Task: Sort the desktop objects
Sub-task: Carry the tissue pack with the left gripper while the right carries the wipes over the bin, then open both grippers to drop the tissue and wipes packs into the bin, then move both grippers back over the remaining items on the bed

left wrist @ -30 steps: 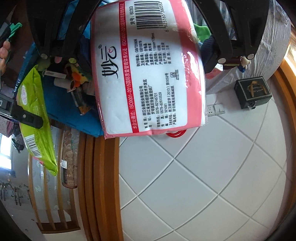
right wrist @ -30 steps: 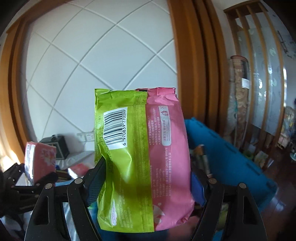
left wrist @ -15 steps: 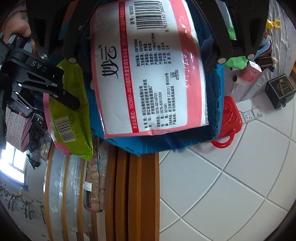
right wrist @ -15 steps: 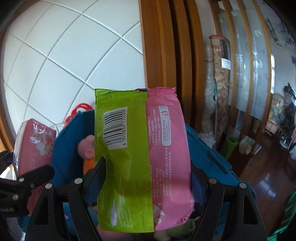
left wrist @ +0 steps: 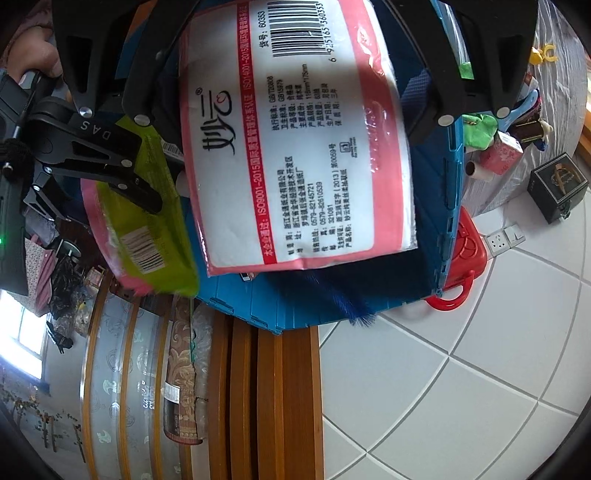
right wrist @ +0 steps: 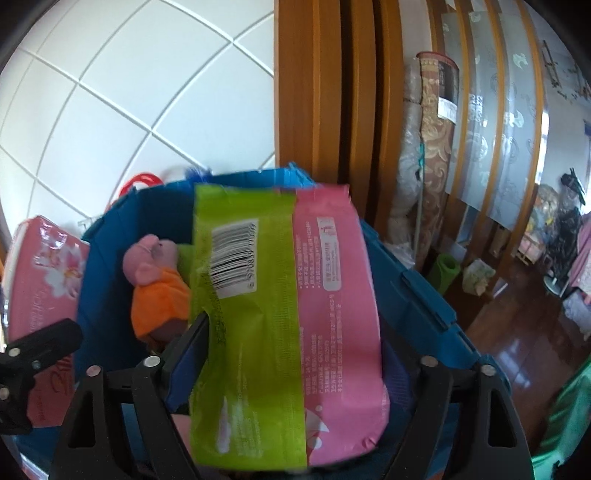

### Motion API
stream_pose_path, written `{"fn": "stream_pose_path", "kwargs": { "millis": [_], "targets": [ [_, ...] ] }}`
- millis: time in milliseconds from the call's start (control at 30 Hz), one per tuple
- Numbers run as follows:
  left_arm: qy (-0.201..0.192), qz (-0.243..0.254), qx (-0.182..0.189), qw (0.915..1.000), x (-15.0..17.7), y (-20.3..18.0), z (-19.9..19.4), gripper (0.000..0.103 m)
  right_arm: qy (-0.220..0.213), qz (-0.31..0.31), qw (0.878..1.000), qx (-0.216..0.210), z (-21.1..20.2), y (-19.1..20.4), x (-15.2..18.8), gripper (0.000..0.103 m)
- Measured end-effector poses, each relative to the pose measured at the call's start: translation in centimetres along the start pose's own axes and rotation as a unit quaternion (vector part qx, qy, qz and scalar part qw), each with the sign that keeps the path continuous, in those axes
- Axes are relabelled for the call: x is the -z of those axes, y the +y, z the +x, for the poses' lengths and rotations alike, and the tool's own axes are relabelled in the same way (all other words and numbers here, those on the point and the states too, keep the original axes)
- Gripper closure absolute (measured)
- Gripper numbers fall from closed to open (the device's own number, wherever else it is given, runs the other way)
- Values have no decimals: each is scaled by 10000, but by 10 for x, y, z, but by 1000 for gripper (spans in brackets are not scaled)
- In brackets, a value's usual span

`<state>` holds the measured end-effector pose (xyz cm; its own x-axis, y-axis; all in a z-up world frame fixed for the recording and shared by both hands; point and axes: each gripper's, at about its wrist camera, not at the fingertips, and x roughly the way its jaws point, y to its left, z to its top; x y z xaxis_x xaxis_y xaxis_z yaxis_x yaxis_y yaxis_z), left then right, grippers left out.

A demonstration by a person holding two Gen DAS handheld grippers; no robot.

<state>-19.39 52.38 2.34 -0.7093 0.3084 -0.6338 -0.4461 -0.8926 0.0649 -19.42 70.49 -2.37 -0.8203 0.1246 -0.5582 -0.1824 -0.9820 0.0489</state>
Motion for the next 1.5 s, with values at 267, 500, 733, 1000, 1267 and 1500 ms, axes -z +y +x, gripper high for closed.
{"fn": "stream_pose_path", "kwargs": {
  "millis": [267, 500, 733, 1000, 1267, 1500],
  "targets": [
    [-49, -6, 41, 10000, 8, 3, -6, 9, -205, -55, 9997, 121, -22, 0, 1, 0],
    [-237, -53, 5, 9997, 6, 6, -20, 9, -239, 12, 9997, 90, -34, -4, 3, 0],
    [-228, -123, 172, 9995, 13, 11, -28, 9, -198, 20, 9998, 17, -42, 1, 9, 0],
    [-529, -275, 87, 9982, 28, 39, -51, 9, -285, -74, 9989, -353, -55, 33, 7, 0],
    [-1012, -721, -393, 9915, 52, 110, -89, 9, -672, -260, 9929, -944, -82, 105, -8, 0],
    [-959, -1308, -692, 9843, 93, 217, -113, 9, -920, -431, 9872, -1227, -101, 197, -13, 0]
  ]
}}
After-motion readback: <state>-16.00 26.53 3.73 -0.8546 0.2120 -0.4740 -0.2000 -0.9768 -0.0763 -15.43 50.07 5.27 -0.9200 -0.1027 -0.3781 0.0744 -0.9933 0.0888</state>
